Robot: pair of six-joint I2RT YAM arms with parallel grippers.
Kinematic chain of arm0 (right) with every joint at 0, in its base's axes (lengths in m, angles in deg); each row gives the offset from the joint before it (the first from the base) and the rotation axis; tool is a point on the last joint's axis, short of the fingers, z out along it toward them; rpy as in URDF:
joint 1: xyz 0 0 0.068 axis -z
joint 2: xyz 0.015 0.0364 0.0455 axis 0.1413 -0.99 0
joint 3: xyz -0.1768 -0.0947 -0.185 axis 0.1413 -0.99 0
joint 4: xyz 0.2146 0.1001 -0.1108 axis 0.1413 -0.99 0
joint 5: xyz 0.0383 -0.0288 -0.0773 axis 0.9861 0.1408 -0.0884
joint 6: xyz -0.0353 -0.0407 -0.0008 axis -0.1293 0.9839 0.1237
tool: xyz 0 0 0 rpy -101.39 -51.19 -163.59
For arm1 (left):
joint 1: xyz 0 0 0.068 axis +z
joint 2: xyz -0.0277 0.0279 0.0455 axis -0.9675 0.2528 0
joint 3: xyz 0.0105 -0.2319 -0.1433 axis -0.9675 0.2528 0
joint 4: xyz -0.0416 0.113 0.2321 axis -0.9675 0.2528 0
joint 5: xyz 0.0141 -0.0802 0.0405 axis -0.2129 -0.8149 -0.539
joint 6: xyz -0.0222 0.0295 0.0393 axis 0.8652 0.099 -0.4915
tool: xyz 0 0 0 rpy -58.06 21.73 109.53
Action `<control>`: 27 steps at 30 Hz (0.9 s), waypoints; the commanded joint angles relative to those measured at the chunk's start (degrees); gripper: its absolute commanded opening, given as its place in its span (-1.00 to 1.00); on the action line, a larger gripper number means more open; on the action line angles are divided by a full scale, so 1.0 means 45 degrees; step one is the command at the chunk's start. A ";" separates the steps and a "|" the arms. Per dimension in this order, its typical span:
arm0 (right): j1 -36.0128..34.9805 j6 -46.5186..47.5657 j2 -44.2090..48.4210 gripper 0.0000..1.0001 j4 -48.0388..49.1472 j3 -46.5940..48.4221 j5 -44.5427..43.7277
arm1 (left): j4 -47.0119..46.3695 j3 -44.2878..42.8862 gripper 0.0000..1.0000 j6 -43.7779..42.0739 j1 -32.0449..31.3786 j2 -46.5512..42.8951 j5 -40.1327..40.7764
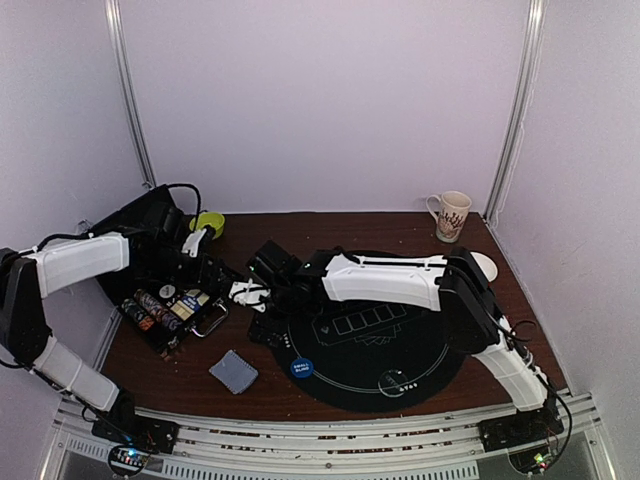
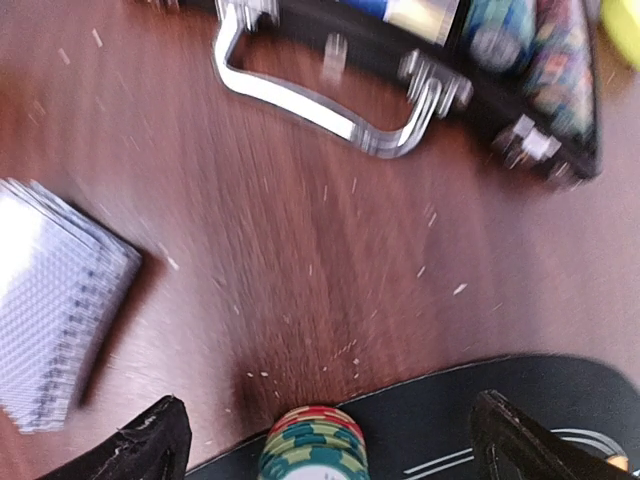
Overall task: Distribute texas hold em gaming equipment
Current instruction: Place the poker chips pile in the small blind area, then pick up the pile of poker chips from the chip case.
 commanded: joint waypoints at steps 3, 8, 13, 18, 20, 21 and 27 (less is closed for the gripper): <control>0.0037 -0.0206 0.2320 1.00 0.1501 -0.0395 0.1046 | 0.1491 -0.2487 0.71 -0.1800 0.0014 -0.0086 0.1701; 0.0291 -0.0372 0.4638 1.00 0.2187 -0.2250 0.1349 | 0.3989 -0.4571 0.48 -0.2665 0.0016 0.1469 0.4944; 0.0870 -0.0738 0.7471 1.00 0.3717 -0.5861 0.0943 | 0.4749 -0.5252 -0.02 -0.3495 0.0021 0.2677 0.6587; 0.1750 -0.1312 0.9469 1.00 0.4855 -0.8677 0.0511 | 0.4636 -0.5652 -0.21 -0.3727 0.0004 0.3791 0.6214; 0.1983 -0.1553 0.9818 1.00 0.4938 -0.9213 0.0589 | 0.4456 -0.5706 -0.14 -0.3711 0.0003 0.4088 0.5949; 0.2051 -0.1626 0.9933 1.00 0.4975 -0.9497 0.0570 | 0.4292 -0.5659 -0.07 -0.3751 -0.0012 0.4164 0.5643; 0.2351 -0.1913 1.0229 1.00 0.5304 -1.0227 0.0663 | 0.3800 -0.5502 0.00 -0.3750 -0.0388 0.4922 0.6197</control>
